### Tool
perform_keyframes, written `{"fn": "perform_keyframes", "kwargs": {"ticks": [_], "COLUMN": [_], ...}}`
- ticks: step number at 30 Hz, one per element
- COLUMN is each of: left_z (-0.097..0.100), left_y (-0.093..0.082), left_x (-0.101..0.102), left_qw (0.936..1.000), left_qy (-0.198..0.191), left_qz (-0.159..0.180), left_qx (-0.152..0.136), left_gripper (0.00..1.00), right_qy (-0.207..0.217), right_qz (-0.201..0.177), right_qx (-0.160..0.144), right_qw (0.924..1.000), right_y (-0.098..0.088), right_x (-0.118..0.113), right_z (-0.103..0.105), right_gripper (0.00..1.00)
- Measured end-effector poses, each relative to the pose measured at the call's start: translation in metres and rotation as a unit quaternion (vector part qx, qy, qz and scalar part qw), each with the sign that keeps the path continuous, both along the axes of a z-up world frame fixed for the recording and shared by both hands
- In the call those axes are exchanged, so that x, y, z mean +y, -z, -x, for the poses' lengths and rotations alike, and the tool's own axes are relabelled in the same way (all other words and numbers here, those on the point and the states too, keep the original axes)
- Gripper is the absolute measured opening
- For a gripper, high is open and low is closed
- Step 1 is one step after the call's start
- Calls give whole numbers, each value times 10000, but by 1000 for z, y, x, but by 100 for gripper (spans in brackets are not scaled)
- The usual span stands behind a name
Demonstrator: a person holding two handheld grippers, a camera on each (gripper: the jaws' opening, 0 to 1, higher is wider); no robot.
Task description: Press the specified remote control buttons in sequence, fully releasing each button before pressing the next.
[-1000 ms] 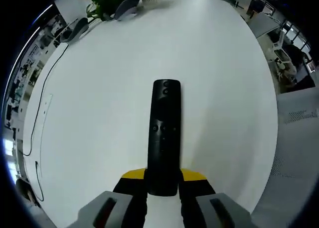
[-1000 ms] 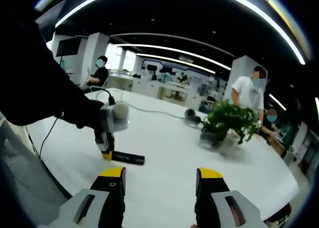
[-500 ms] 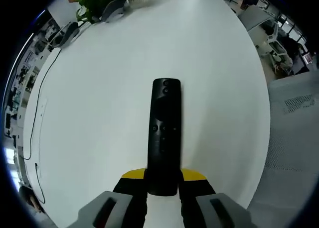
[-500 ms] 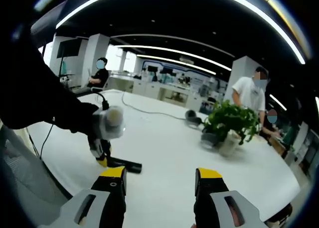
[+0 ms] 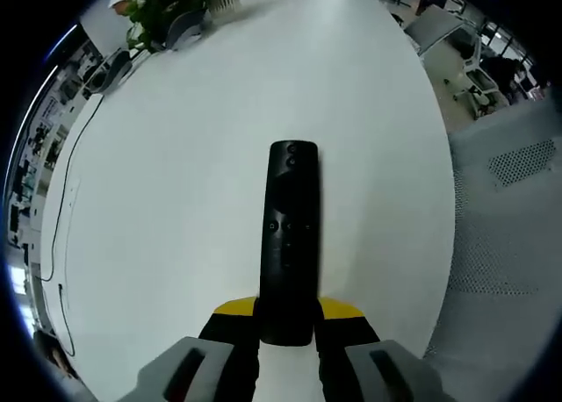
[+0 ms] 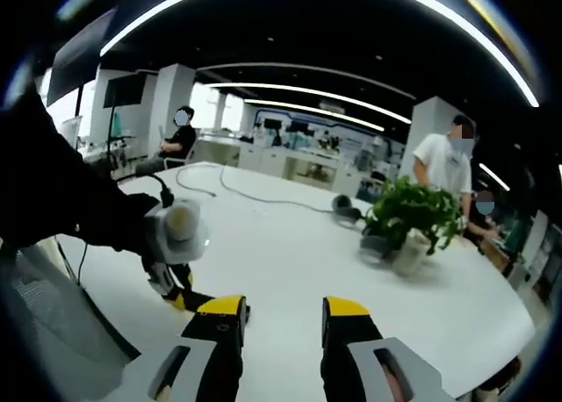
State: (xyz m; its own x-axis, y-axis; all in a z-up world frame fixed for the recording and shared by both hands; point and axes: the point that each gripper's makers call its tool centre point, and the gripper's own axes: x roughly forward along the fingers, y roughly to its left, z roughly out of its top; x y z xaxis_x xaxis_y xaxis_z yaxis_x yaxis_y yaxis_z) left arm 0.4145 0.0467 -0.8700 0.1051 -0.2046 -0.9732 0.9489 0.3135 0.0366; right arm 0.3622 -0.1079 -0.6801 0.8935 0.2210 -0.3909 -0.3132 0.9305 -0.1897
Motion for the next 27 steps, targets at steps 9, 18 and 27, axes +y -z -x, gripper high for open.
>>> {"fn": "perform_keyframes", "kwargs": {"ticks": [9,18,27], "left_z": [20,40,61], "left_y": [0,0,1], "left_x": [-2,-3,-3], "left_qw": [9999,9996,9992], "left_qy": [140,173,225], "left_qz": [58,215,322], "left_qx": [-28,-54,-76], "left_gripper": [24,24,24], "right_qy": [-77,-534,-877], "right_qz": [-397,-1175,-2117], "right_qx": [26,287,189], "right_qw": [9992,9912,9732], "right_y": [-5,-29,-74], "right_x": [2,24,48], "right_z": [-1,-17,-49], "right_gripper": [20,0,0]}}
